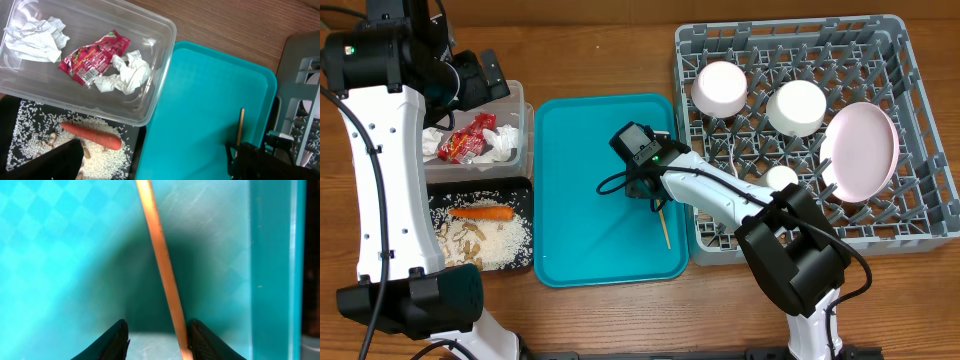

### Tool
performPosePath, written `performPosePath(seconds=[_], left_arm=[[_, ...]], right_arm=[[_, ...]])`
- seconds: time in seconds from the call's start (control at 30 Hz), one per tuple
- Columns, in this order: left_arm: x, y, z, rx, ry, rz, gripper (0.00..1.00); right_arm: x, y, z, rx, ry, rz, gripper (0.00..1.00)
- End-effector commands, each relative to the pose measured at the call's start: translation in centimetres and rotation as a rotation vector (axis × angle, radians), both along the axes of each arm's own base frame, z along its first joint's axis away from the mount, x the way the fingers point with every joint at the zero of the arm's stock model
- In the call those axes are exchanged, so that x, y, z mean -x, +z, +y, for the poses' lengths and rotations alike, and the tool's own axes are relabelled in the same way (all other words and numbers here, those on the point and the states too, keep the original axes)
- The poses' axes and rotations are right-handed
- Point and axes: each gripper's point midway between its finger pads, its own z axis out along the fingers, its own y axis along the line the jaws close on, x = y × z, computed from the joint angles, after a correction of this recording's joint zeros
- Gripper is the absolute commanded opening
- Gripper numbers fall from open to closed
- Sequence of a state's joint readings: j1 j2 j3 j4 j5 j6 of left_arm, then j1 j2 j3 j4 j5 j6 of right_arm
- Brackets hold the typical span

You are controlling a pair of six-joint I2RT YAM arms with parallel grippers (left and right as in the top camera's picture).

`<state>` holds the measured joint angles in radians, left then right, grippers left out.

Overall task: Sort waste into correct bins and load items into the dishwasher
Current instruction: 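Lower the right gripper and grasp the wooden chopstick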

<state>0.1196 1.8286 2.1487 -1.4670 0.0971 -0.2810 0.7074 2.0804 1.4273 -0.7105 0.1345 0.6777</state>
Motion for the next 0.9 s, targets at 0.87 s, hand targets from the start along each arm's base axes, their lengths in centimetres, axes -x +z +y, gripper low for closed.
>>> performPosePath(seconds=[0.87], left_arm=[[-0.1, 0.5, -0.1, 0.000, -0.008, -0.017, 1.00]], right_arm=[[3.0, -1.8, -0.1, 0.020, 0.127, 0.134, 0.18]])
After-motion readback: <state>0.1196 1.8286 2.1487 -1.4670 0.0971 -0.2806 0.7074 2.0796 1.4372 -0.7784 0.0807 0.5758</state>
